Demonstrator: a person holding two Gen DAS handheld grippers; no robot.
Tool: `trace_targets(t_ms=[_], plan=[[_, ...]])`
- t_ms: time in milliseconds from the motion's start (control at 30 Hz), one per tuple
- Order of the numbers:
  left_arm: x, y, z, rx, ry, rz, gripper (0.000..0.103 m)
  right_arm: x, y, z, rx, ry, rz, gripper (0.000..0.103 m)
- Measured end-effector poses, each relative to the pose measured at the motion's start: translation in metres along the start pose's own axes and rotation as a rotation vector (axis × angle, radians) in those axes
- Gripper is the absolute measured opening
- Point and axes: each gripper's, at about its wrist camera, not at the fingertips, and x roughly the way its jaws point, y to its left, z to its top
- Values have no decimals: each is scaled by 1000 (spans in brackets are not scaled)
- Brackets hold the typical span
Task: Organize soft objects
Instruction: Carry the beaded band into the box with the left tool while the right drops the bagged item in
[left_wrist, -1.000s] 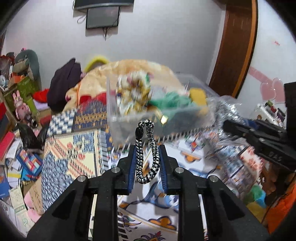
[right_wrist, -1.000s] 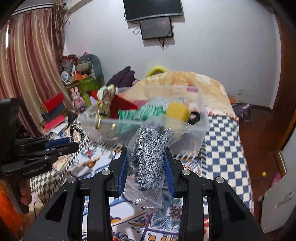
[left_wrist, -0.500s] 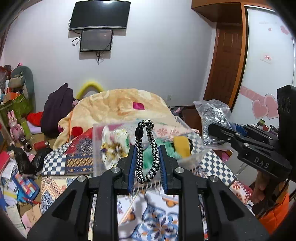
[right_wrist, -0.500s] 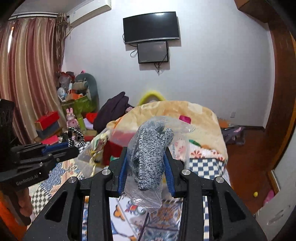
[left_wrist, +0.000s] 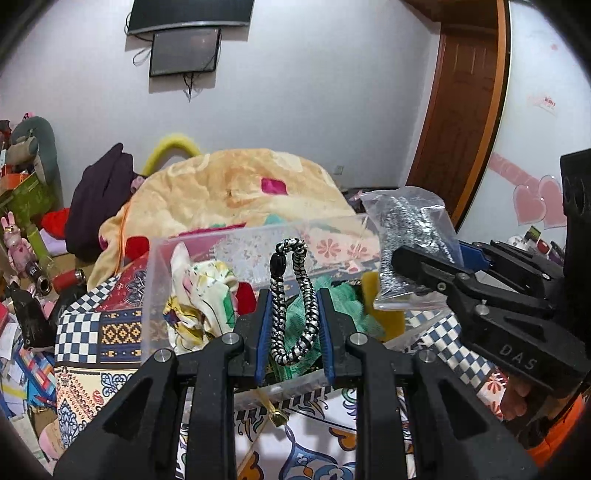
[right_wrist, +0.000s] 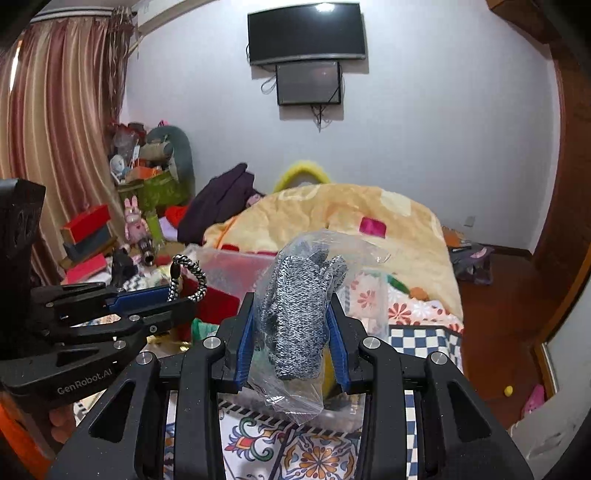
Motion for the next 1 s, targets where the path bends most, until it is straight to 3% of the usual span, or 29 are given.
trace_targets(t_ms=[300,433,600,733,1000], plan=[[20,3,-5,-11,38,14,23,27,3,-12,-12,92,43,33],[25,3,-7,-13,66,-1,40,29,1,-17,-9,119,52,33],[21,4,-8,-10,59,7,51,27,-5,-18,21,135,63,42],[12,5,-7,-23,40,-2,54,17,-9,-14,37,102,62,57],[-21,-5,2,2,-42,11,54,-23,-5,2,12,1,35,60]])
